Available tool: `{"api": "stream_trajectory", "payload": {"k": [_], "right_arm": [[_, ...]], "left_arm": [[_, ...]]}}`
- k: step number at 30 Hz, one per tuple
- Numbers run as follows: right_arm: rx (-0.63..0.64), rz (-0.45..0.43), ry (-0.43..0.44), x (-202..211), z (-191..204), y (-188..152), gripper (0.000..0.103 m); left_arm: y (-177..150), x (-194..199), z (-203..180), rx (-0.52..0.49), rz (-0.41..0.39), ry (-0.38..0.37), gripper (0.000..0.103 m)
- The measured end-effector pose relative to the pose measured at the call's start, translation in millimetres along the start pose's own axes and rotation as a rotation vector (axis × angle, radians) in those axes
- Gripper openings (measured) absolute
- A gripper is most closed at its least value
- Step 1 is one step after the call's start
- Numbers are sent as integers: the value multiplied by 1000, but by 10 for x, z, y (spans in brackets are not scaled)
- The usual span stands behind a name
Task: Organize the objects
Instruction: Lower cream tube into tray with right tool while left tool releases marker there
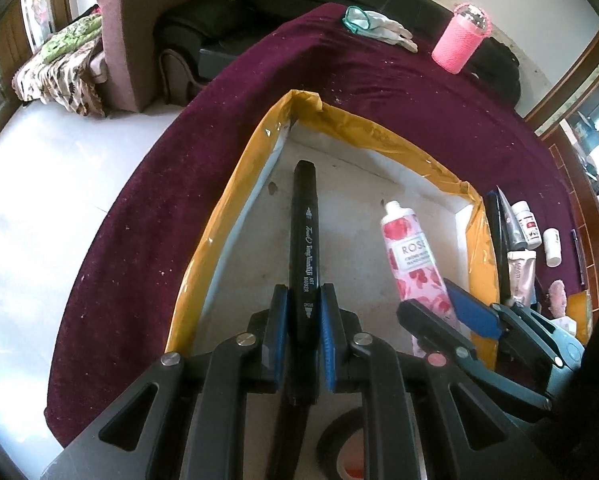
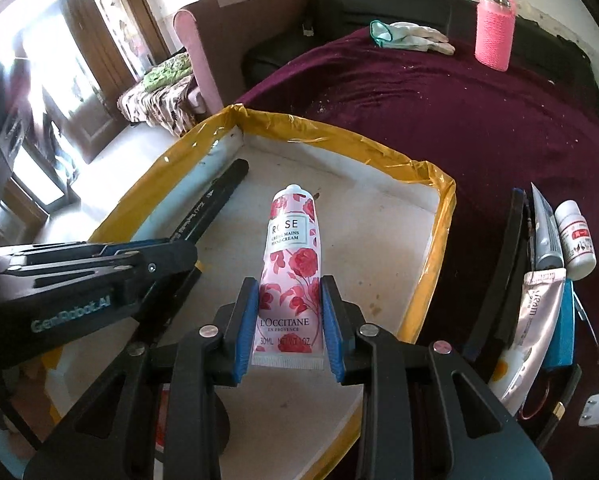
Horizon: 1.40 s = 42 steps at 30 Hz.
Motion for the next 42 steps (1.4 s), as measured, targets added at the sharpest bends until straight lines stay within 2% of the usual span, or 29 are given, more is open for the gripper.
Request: {"api": "stream_trajectory", "payload": {"k": [13, 25, 29, 38, 42], "right_arm": [[33, 12, 4, -31, 21, 12, 29], [31, 14, 18, -26, 39, 18, 29], [47, 12, 9, -27, 57, 21, 29], [76, 26, -15, -36, 63, 5, 29], [88, 31, -28, -60, 68, 11, 29]], "left_arm": [[62, -68, -38, -6, 32, -34, 13], [155, -72, -68, -143, 42, -20, 13], [107, -102, -72, -185, 41, 15, 14], [64, -156, -126, -203, 47, 9, 14], [66, -144, -130, -195, 49, -18, 14]]}}
Point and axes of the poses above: each gripper's, at about its wrist camera, not at the fingertips, and x roughly against the way its jaws point, z to its left, y to its top, the point moved 7 cm from there along -x, roughly the way its jaws point, and after that the axes turned 6 degrees about -z, right-handed, at the moved point
